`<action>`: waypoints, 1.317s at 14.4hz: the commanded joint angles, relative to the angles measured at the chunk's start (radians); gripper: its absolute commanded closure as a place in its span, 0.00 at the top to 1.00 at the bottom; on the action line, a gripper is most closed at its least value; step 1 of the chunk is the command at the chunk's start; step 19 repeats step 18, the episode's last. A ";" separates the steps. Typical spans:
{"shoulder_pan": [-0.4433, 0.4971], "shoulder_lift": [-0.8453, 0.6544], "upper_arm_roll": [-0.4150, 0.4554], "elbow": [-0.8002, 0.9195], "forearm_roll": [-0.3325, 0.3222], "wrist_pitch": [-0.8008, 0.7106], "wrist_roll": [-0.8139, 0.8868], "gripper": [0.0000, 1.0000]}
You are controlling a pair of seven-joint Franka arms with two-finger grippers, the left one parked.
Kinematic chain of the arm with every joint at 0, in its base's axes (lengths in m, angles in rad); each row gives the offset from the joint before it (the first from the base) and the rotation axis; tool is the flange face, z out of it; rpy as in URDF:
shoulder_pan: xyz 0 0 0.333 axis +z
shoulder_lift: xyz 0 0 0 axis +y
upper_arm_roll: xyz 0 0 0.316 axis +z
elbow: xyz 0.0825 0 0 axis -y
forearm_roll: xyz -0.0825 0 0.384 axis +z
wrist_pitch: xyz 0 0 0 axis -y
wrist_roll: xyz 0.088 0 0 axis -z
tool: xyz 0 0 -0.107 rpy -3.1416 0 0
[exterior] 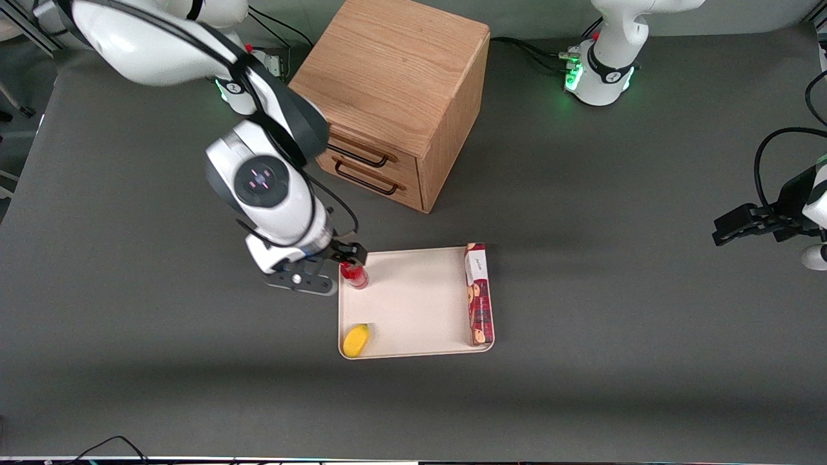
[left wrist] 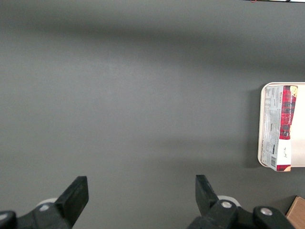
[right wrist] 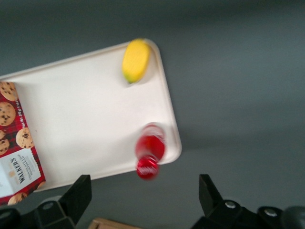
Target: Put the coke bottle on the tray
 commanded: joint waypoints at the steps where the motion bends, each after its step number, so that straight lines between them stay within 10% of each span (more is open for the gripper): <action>1: -0.027 -0.175 -0.004 0.033 0.013 -0.169 -0.119 1.00; 9: -0.059 -0.515 -0.480 -0.078 0.322 -0.413 -0.764 1.00; 19: -0.056 -0.603 -0.557 -0.257 0.425 -0.249 -0.790 1.00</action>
